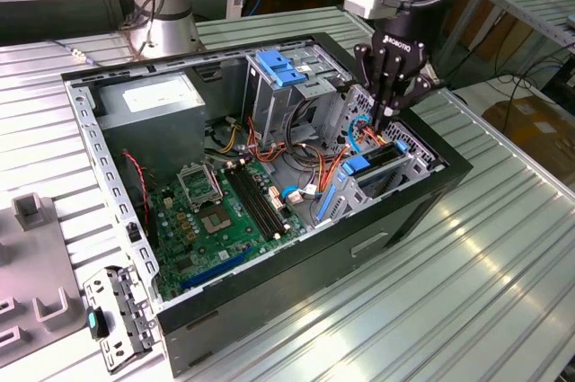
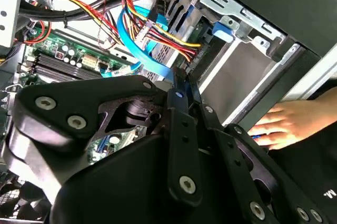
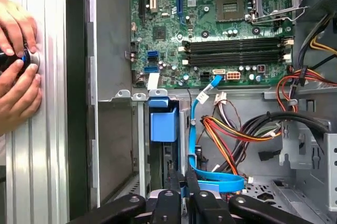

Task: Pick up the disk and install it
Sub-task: 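Insert the second disk wire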

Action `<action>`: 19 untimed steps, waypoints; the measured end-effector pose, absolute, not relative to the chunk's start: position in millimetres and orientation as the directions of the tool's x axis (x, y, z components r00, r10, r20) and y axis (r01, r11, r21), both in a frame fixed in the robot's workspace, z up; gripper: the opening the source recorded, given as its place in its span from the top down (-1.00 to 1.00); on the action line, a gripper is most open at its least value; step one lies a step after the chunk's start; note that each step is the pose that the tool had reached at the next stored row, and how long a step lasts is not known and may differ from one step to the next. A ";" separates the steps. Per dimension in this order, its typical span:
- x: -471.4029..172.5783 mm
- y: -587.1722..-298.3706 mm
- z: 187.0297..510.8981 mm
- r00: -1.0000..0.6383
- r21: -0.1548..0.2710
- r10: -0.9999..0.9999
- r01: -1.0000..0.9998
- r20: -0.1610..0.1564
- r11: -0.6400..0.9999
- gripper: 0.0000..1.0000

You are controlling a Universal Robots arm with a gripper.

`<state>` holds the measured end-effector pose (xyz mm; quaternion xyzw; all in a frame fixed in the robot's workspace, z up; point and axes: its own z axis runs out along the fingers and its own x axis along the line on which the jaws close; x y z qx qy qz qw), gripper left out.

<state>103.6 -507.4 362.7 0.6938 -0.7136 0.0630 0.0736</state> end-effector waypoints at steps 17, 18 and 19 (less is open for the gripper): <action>81.0 -530.3 357.5 -0.029 -0.078 -0.995 -0.997 0.097 0.022 0.68; 80.7 -530.3 357.6 -0.029 -0.079 -0.995 -0.997 0.096 0.022 0.68; 80.7 -530.4 357.4 -0.029 -0.080 -0.995 -0.997 0.092 0.022 0.68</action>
